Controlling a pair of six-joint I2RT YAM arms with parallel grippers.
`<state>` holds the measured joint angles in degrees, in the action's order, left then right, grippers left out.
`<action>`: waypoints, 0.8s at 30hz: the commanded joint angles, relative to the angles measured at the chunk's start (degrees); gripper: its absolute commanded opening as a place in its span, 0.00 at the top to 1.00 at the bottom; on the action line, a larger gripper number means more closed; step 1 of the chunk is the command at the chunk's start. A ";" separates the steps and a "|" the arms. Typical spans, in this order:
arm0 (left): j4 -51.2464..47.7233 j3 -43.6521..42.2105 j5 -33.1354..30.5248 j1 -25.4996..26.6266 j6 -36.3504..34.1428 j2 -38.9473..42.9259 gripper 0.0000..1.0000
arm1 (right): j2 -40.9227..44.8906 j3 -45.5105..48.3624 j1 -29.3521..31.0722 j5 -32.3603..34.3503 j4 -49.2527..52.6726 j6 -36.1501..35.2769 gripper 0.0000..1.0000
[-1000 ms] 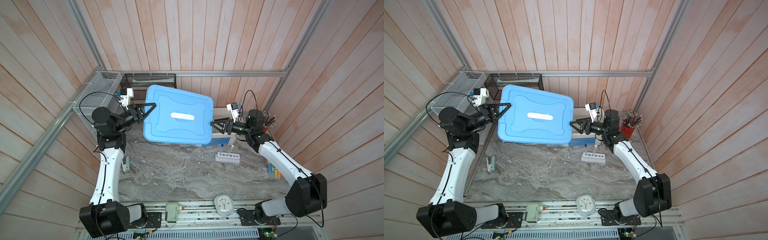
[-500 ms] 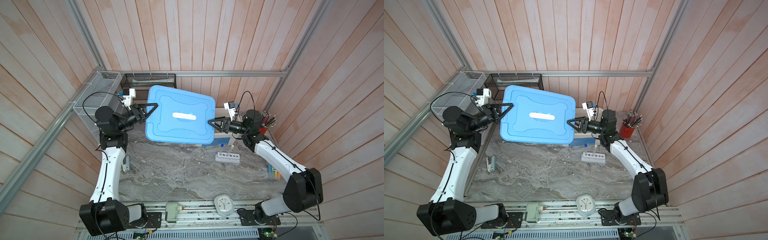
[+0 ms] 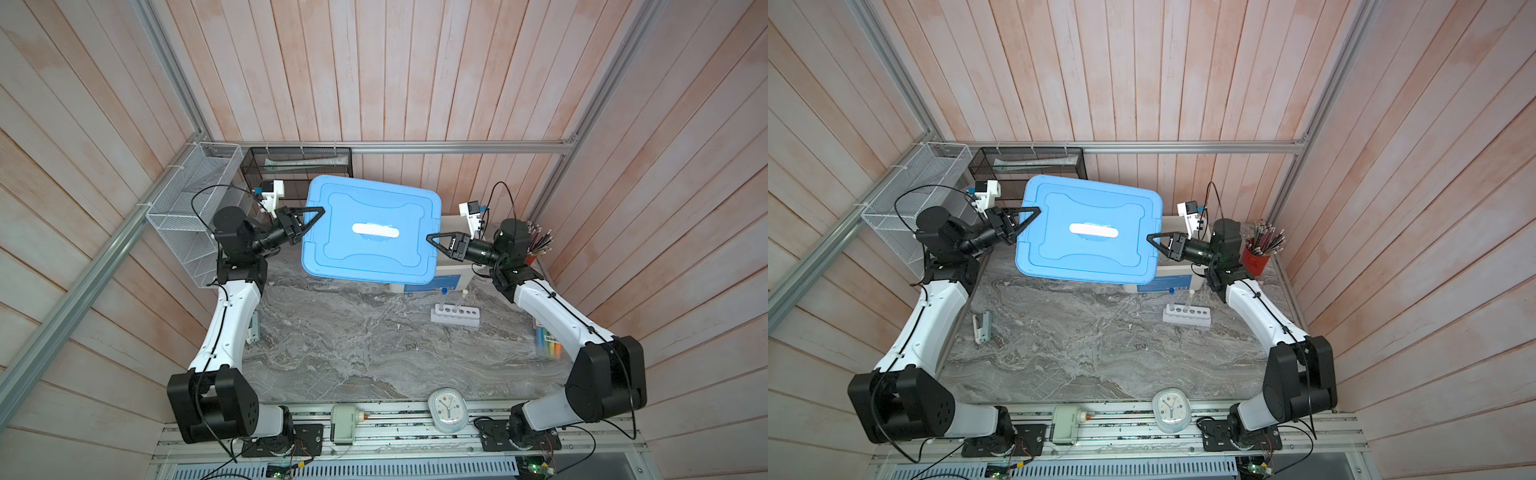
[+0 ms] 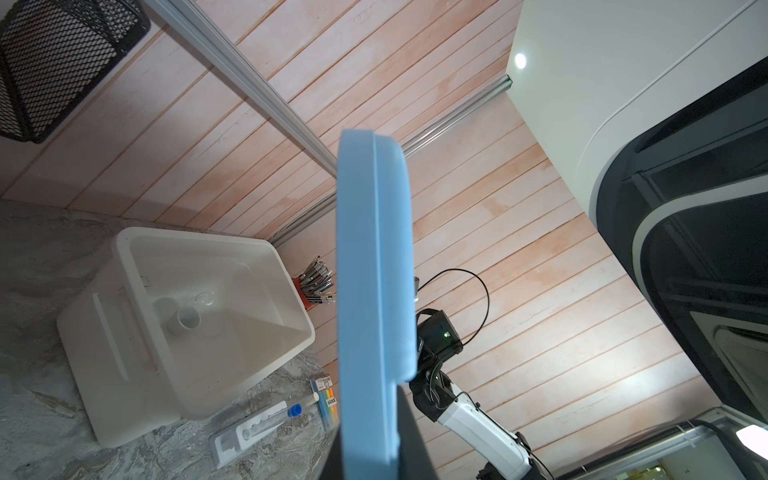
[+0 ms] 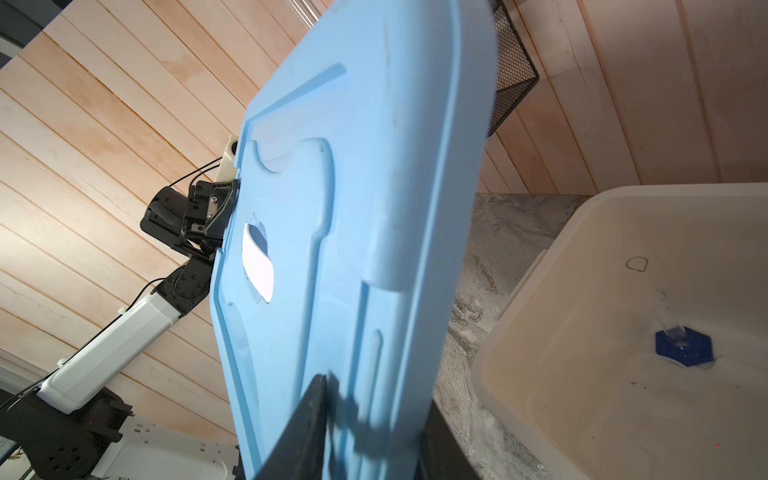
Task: Organize the chemistry lab equipment
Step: 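Lower the blue lid onto the white bin with both grippers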
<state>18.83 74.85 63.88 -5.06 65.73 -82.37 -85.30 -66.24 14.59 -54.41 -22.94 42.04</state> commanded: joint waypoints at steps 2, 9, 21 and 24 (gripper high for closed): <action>-2.29 -0.77 -4.14 3.04 -5.06 -3.48 1.00 | 0.47 -0.92 -0.60 -2.93 -2.69 -0.16 0.72; -2.25 1.56 -6.21 7.35 -6.67 -9.97 1.00 | -1.28 -1.88 -3.77 -2.86 1.35 -0.24 0.80; -1.91 8.99 -9.20 14.55 -7.95 -22.89 1.00 | -6.34 -5.04 -12.18 -0.58 7.71 -1.97 0.79; -2.60 11.36 -10.17 16.19 -7.89 -25.70 1.00 | -8.81 -7.46 -14.02 -0.18 9.54 -2.31 0.78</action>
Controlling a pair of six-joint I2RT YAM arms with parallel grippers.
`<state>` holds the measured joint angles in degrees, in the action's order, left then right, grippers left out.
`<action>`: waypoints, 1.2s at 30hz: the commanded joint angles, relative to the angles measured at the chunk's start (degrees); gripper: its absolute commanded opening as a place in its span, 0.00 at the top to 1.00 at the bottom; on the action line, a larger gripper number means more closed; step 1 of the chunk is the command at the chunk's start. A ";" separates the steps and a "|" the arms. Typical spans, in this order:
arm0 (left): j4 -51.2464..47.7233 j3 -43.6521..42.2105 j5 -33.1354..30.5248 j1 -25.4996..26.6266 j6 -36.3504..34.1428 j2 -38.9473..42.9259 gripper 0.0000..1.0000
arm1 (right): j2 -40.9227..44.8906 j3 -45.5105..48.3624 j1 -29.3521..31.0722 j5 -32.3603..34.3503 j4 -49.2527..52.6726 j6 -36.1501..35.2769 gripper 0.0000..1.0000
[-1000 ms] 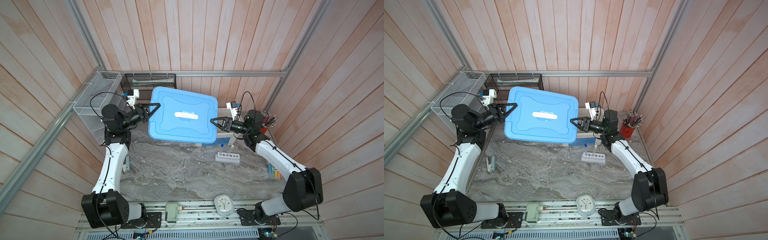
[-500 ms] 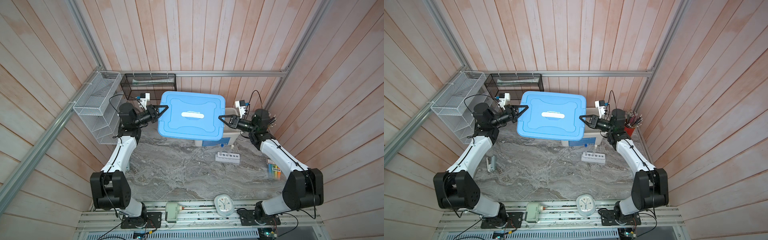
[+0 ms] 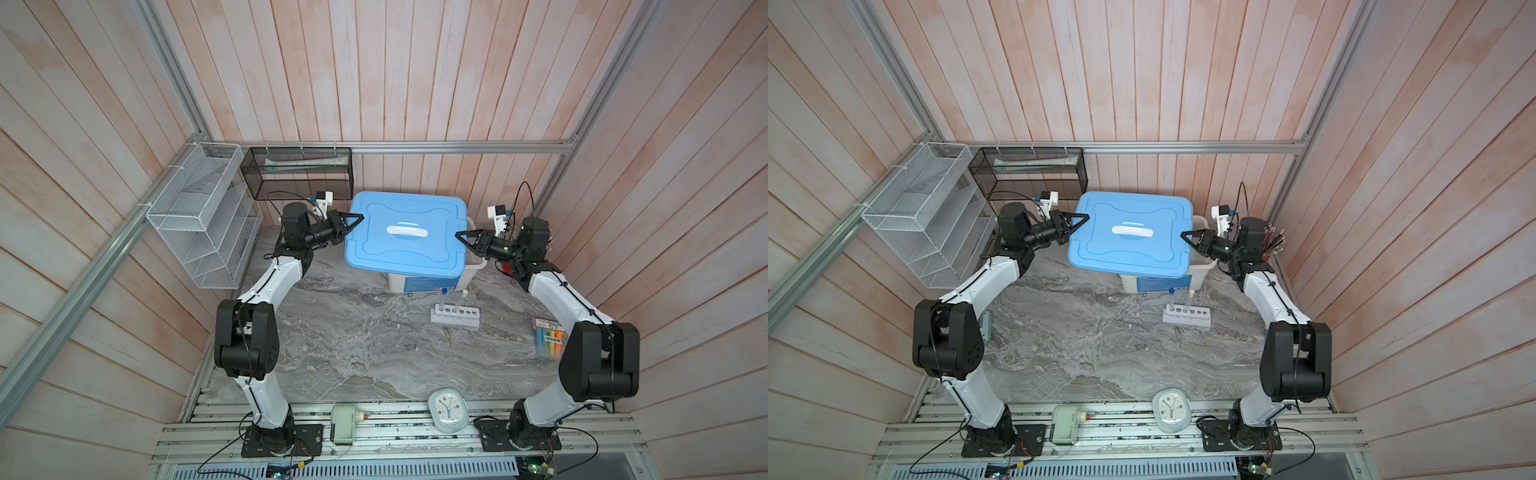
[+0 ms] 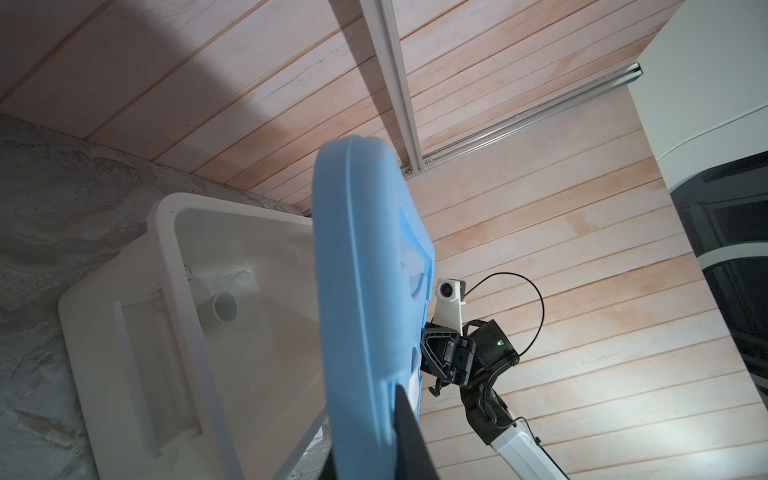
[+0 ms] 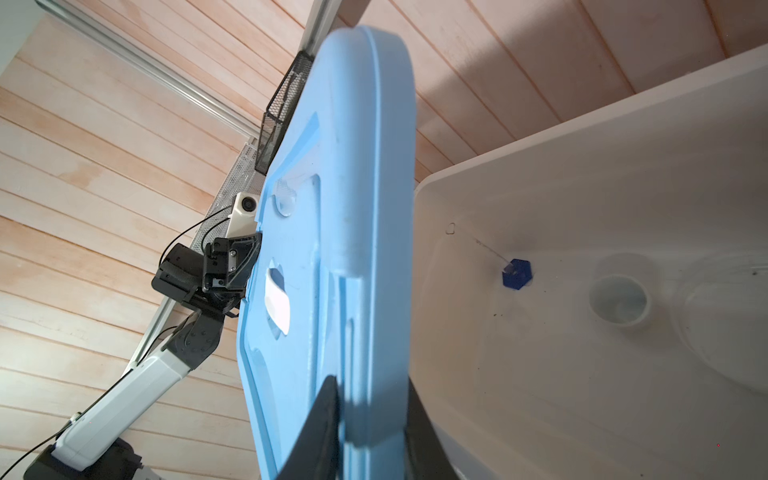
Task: Organize the chemistry lab equipment
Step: 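Lower the blue lid onto the white bin with both grippers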
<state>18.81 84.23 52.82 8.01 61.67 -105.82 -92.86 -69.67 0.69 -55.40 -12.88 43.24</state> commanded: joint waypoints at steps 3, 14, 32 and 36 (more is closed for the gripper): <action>-3.55 4.45 0.30 4.69 -4.01 -4.79 1.00 | -3.47 -6.29 -1.34 0.76 0.57 -3.56 0.78; -4.85 9.42 -0.64 8.63 -3.68 -12.96 1.00 | -9.97 -11.56 -4.37 0.17 2.87 -4.22 0.78; -16.40 19.74 -5.44 12.27 -8.20 -18.61 0.58 | -13.05 -12.26 -7.54 -1.24 0.68 -1.79 0.76; -19.18 21.69 -6.44 12.64 -9.40 -19.10 0.51 | -13.11 -11.90 -8.08 -1.41 0.28 -1.51 0.76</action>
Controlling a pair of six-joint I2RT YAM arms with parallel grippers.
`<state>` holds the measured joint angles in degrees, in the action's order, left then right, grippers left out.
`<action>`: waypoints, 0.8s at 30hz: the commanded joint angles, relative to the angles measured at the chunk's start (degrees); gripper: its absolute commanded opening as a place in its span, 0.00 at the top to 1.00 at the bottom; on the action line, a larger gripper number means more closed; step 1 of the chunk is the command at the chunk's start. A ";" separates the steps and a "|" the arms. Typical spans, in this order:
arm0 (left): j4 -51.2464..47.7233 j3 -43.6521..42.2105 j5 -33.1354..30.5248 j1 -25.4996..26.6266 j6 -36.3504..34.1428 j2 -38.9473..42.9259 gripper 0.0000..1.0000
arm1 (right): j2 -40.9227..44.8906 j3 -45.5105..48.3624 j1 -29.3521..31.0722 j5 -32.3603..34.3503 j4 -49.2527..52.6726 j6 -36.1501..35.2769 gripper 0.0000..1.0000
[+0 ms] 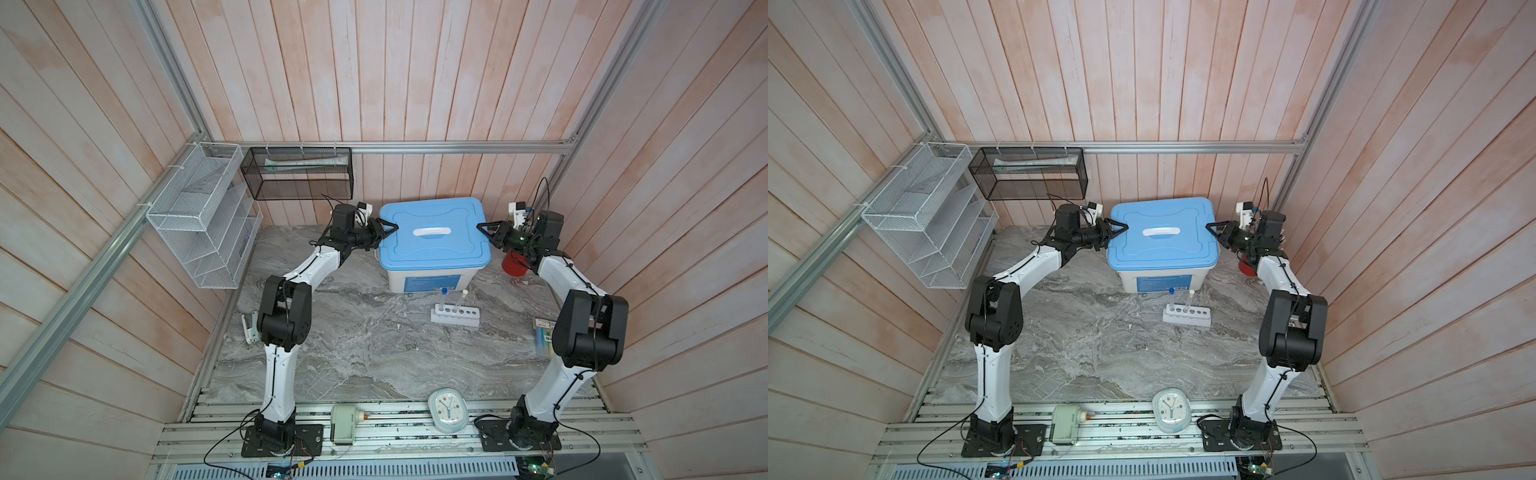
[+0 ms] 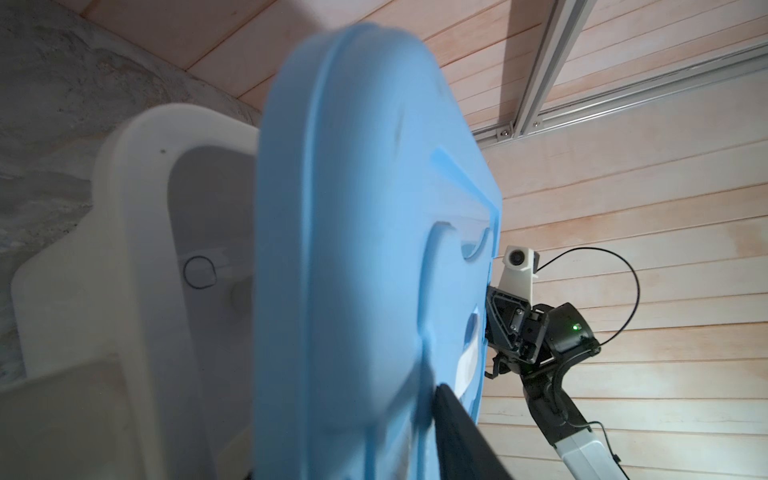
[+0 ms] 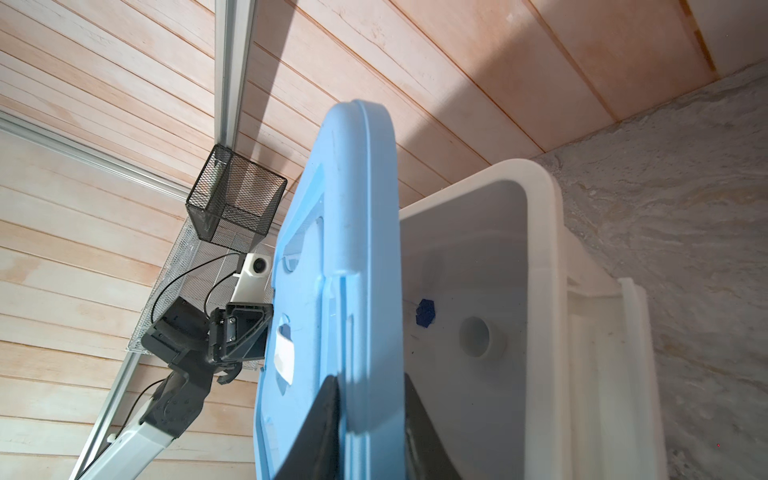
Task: Organize the chemistry lab equipment
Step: 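Lower the blue lid onto the white bin with both grippers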
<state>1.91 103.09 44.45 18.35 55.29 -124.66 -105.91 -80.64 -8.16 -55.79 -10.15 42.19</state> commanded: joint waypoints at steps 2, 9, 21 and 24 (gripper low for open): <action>-4.18 3.72 1.01 2.44 -3.90 -0.25 0.47 | -0.08 -0.76 0.61 -0.99 -2.59 -0.36 0.76; -9.40 6.82 -1.09 2.91 -5.99 -0.73 0.39 | -0.18 0.22 -0.27 -0.92 -3.42 0.08 0.76; -12.34 12.77 -2.19 3.01 -6.73 -4.21 0.38 | -2.72 1.34 -0.44 -1.43 -5.10 0.52 0.76; -15.43 15.36 -3.19 2.96 -8.29 -4.75 0.38 | -3.07 1.52 -0.45 -1.42 -5.34 0.52 0.76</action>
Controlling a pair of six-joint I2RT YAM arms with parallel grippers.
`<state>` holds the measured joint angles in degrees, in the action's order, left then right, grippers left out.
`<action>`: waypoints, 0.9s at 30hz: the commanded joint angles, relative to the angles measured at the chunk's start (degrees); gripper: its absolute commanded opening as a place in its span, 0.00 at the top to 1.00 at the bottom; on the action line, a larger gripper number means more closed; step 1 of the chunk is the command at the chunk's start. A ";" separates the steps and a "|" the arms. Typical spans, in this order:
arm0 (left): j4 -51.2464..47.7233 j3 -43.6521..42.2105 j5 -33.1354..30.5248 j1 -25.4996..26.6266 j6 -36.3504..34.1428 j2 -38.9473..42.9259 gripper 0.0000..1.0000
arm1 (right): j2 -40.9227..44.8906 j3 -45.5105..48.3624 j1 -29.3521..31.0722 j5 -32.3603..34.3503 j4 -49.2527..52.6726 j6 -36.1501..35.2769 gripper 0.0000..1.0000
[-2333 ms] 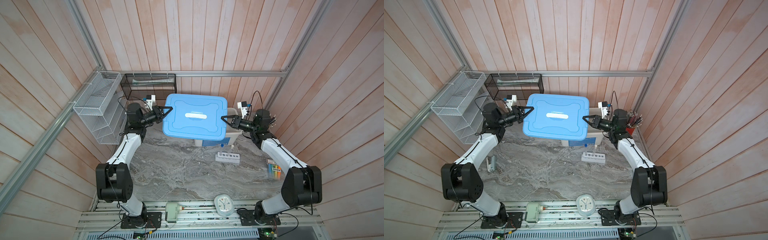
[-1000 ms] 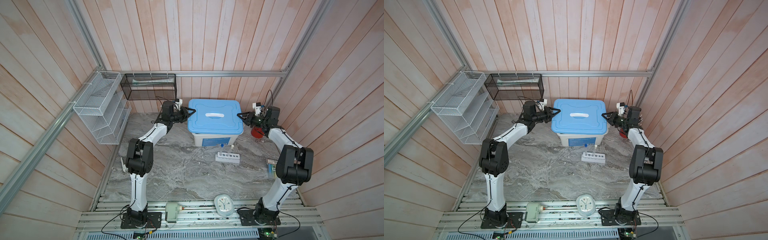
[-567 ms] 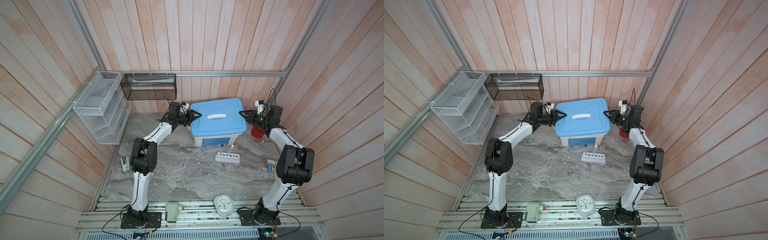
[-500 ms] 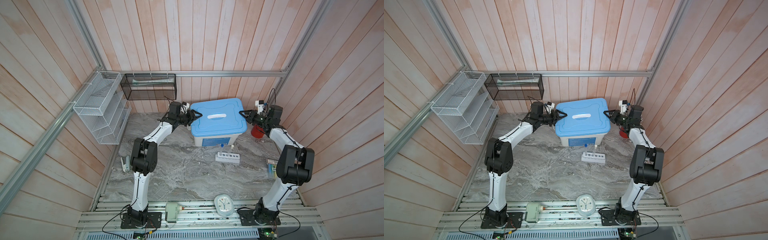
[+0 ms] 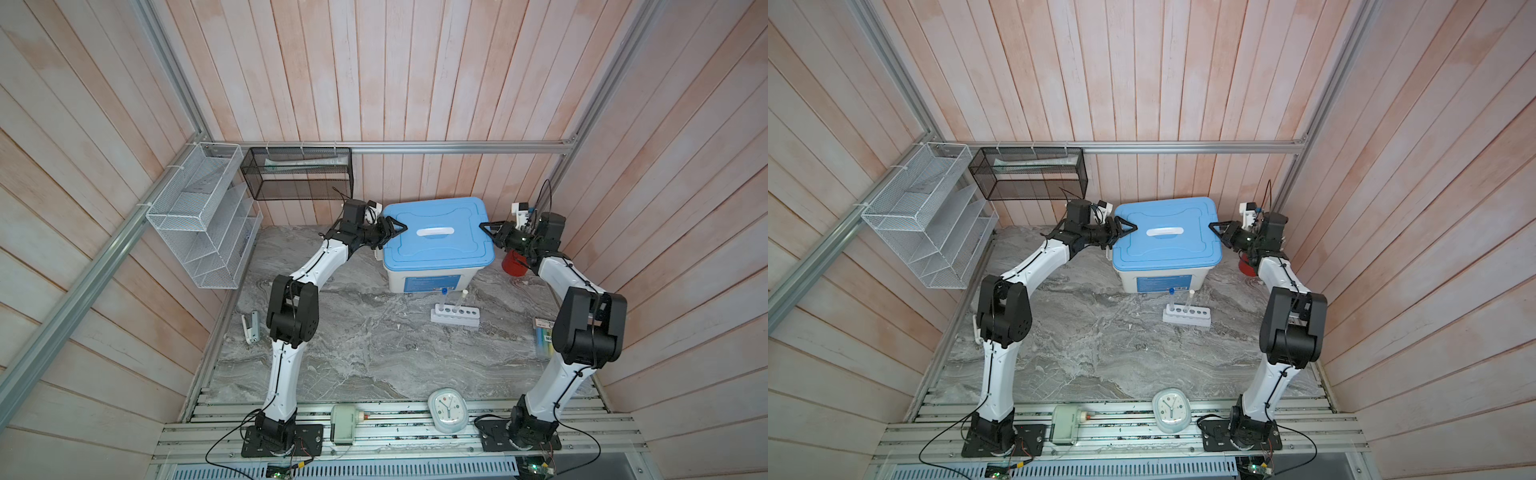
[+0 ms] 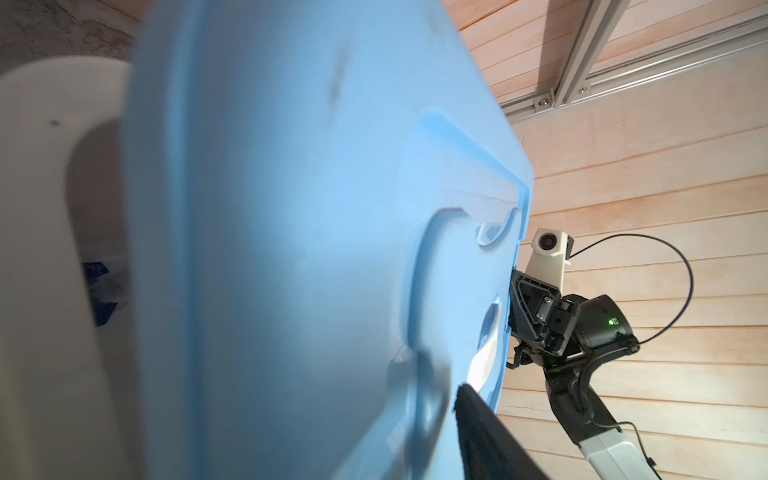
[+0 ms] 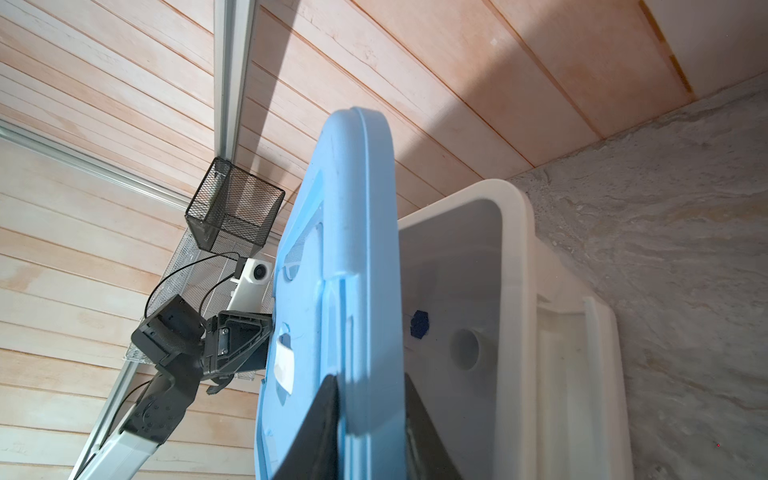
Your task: Organize the chemistry lab equipment
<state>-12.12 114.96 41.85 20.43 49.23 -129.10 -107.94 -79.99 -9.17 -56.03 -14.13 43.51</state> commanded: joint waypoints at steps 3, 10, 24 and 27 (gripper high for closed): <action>-3.40 5.17 -1.12 1.06 -2.95 -0.46 0.36 | -1.03 1.36 0.51 -1.38 -2.28 -0.14 0.76; -9.23 9.37 -3.67 1.37 -5.14 0.08 0.30 | -0.08 1.85 0.56 -0.94 -2.40 0.08 0.76; -18.24 13.39 -10.64 1.97 -9.08 -1.18 0.26 | -0.34 2.46 0.58 -0.66 -2.90 0.44 0.76; -21.47 16.68 -12.69 2.34 -10.41 -2.26 0.26 | -0.60 2.28 0.55 -0.66 -2.99 0.52 0.76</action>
<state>-31.38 127.85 31.57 22.06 41.50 -130.30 -108.20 -78.02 -8.97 -57.08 -15.46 45.08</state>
